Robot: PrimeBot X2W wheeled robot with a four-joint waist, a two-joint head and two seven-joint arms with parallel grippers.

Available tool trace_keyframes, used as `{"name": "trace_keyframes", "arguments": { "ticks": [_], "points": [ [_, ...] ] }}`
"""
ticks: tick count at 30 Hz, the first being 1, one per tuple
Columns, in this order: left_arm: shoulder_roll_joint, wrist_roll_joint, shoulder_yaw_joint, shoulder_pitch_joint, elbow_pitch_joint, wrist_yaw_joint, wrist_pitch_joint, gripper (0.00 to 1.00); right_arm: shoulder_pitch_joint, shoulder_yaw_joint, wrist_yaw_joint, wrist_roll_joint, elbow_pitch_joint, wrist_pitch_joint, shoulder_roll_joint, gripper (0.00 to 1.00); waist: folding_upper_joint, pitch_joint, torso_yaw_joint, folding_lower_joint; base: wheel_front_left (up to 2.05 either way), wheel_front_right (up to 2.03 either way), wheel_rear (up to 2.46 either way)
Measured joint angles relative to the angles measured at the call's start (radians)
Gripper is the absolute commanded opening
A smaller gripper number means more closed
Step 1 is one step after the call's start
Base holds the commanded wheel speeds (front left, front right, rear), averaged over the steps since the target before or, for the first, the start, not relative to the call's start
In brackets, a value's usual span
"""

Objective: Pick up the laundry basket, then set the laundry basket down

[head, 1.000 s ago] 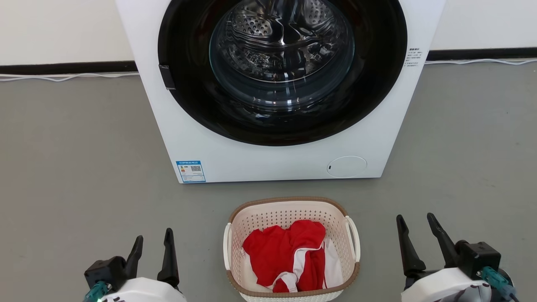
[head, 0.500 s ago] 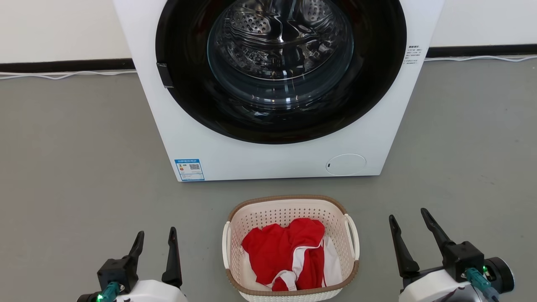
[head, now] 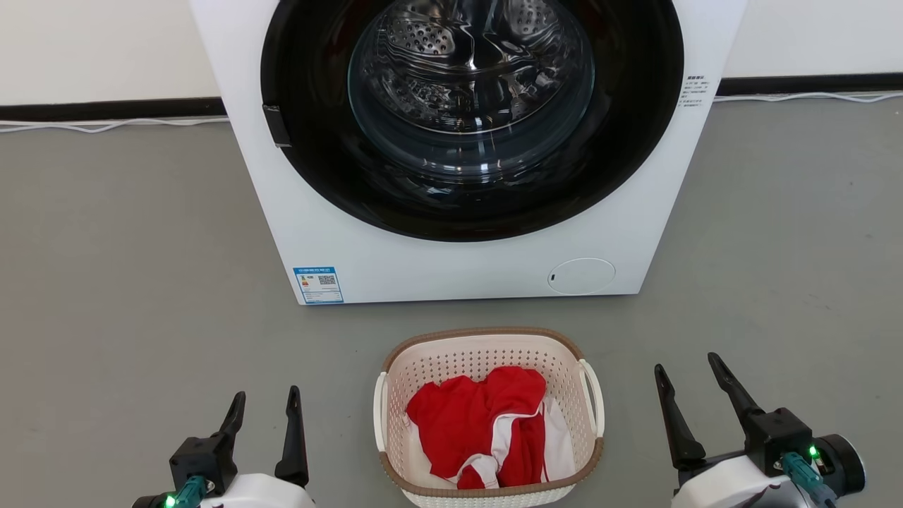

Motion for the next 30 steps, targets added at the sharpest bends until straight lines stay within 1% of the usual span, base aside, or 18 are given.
{"name": "trace_keyframes", "arguments": {
  "ticks": [9,15,22,25,30],
  "points": [
    [0.000,0.000,-0.001,0.000,0.000,0.000,0.000,1.00,0.000,-0.013,0.000,0.001,0.000,0.000,0.001,1.00,0.0000,0.008,0.004,0.0000,0.00,0.00,0.00],
    [0.000,-0.001,-0.003,-0.014,0.000,0.000,0.000,1.00,-0.013,-0.028,0.000,0.023,-0.001,0.000,0.002,1.00,0.0000,0.040,0.008,0.0000,0.00,0.00,0.00],
    [0.000,-0.010,-0.019,-0.075,0.003,0.000,0.000,1.00,-0.079,-0.047,0.000,0.031,0.006,0.000,0.003,1.00,0.0000,0.110,0.014,0.0000,0.00,0.00,0.00],
    [0.000,-0.015,-0.037,-0.124,0.030,-0.002,0.000,1.00,-0.117,-0.050,0.000,0.039,0.021,0.000,0.002,1.00,0.0000,0.153,0.017,0.0000,0.00,0.00,0.00],
    [-0.001,-0.046,-0.066,-0.239,0.090,-0.007,0.000,1.00,-0.214,-0.055,0.000,0.036,0.081,0.000,0.001,1.00,0.0000,0.241,0.026,0.0000,0.00,0.00,0.00]
  ]
}}
